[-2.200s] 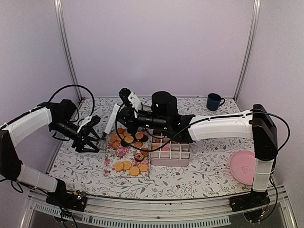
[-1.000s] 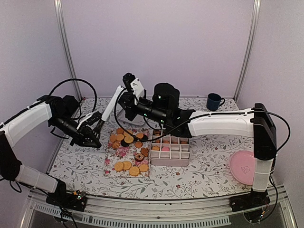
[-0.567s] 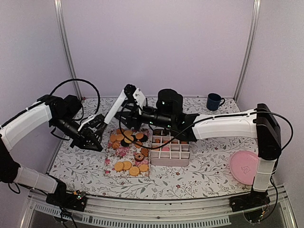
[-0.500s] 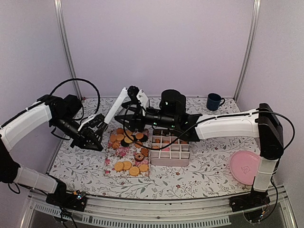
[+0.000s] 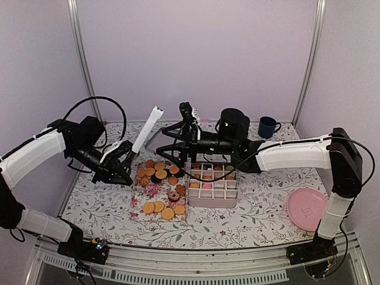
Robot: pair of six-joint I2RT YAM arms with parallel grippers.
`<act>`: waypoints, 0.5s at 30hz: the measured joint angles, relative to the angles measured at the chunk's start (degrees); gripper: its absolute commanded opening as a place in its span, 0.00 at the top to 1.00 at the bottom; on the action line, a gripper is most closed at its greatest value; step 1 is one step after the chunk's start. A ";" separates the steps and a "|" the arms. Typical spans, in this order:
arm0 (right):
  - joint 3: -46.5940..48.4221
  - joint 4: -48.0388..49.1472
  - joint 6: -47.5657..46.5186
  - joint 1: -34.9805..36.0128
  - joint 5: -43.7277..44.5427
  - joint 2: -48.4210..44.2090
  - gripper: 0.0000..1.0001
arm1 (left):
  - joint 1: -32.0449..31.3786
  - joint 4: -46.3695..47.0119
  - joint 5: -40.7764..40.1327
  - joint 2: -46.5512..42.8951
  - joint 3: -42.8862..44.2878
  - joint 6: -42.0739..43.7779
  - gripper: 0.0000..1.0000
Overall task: Pack the cookies
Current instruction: Pass from the left arm to the right
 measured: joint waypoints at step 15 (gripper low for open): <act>11.28 -0.33 5.33 0.24 -2.82 4.50 0.16 | 0.00 5.79 -3.41 -0.02 -1.70 -2.97 1.00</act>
